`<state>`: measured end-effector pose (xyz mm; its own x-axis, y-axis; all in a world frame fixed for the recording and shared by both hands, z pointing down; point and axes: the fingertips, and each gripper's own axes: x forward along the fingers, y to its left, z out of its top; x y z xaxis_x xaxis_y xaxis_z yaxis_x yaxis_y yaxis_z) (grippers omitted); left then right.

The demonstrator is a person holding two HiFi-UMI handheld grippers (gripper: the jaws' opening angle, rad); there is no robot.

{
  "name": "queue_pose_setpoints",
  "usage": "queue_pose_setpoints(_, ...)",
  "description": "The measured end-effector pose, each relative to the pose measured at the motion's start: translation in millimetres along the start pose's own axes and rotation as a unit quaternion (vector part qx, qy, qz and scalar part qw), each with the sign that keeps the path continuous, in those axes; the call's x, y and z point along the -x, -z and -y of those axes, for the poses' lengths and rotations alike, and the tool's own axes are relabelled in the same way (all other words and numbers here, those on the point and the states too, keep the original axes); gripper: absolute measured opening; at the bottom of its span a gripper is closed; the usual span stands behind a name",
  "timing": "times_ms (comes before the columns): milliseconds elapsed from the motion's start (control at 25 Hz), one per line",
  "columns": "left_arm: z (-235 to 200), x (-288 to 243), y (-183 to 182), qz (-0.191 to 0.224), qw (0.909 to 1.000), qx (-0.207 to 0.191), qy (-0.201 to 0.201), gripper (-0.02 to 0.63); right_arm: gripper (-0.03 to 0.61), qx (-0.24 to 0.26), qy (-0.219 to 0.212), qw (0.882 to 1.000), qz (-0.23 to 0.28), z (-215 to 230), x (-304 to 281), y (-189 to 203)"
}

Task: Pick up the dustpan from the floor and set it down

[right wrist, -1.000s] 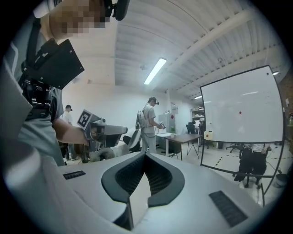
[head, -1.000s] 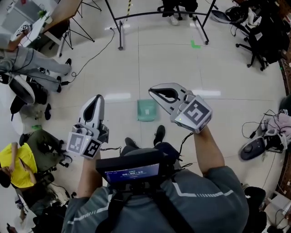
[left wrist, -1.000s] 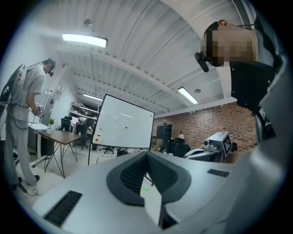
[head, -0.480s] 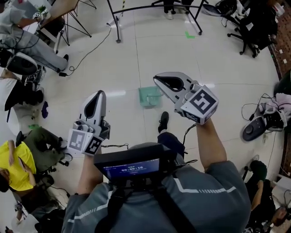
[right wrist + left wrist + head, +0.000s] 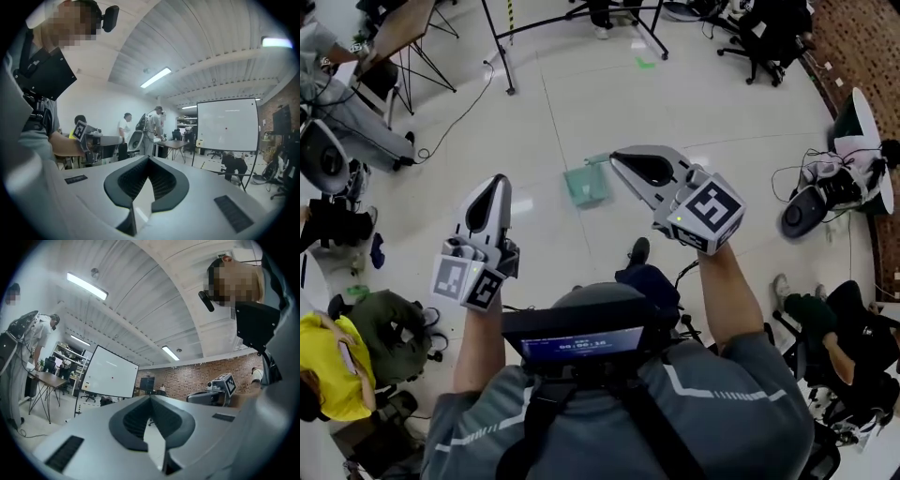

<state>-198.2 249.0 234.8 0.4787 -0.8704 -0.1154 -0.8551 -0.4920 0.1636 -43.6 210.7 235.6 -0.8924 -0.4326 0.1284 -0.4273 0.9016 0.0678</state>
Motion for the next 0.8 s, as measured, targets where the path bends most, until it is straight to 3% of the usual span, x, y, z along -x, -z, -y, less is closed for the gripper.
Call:
queue_pose_setpoints(280, 84.0, 23.4, -6.1, 0.006, 0.9999, -0.004, 0.013, 0.023, 0.014, -0.009, 0.006, 1.000, 0.011, -43.5, 90.0, -4.0)
queue_pose_setpoints(800, 193.5, -35.8, 20.7, -0.008, 0.9999, 0.004, 0.007, 0.023, 0.012, -0.043, 0.033, 0.998, 0.028, 9.0, 209.5, 13.2)
